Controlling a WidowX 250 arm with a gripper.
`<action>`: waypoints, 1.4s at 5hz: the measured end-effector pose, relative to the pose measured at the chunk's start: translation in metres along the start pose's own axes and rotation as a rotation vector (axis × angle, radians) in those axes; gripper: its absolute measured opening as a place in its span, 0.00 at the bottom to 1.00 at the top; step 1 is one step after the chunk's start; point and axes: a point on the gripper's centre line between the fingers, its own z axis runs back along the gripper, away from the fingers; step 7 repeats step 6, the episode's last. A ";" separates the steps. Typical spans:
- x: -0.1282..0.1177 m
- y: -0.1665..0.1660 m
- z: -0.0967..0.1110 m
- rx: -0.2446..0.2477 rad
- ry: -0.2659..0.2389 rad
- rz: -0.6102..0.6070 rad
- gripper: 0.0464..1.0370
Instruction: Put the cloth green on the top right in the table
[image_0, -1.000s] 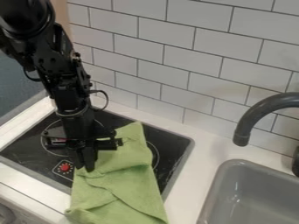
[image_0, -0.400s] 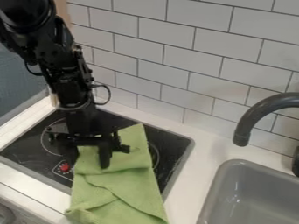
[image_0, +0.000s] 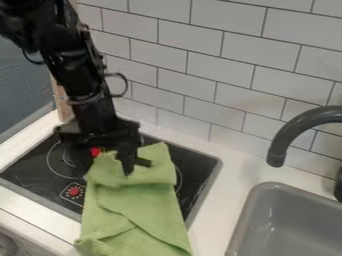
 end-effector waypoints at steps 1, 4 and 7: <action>0.004 -0.010 0.024 -0.039 -0.035 -0.012 0.96; 0.004 -0.016 0.056 -0.061 -0.053 -0.012 0.96; 0.006 -0.008 0.055 0.006 -0.061 0.035 0.96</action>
